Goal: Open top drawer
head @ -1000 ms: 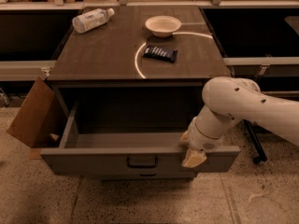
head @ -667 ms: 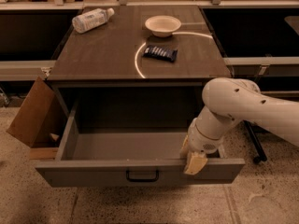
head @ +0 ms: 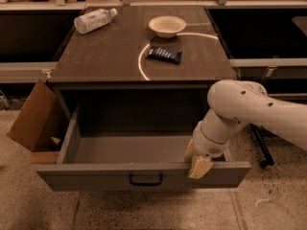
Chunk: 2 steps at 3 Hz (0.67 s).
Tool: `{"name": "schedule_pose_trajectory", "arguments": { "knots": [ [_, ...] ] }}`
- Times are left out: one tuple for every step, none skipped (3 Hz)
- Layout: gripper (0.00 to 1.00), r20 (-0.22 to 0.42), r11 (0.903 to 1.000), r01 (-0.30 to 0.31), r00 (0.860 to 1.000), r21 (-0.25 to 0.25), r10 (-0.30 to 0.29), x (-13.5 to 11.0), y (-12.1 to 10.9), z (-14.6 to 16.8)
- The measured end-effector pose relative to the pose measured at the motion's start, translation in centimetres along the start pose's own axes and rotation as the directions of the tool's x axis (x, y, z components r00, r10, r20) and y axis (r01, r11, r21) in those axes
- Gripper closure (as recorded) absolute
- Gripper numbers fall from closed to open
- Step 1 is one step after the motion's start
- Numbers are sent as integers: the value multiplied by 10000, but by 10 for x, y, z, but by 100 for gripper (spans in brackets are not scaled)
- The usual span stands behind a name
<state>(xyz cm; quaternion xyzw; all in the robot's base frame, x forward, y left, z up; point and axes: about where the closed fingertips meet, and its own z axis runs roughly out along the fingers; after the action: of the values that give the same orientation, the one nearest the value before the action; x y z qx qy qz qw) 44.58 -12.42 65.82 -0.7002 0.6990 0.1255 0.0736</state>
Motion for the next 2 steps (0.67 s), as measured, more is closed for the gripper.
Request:
{"name": "schedule_pose_trajectory", "arguments": {
  "knots": [
    [43,-8,10000,8,10000,-14,-8,0,1,0],
    [20,-15,10000,15,10000,-24,-15,0,1,1]
  ]
}}
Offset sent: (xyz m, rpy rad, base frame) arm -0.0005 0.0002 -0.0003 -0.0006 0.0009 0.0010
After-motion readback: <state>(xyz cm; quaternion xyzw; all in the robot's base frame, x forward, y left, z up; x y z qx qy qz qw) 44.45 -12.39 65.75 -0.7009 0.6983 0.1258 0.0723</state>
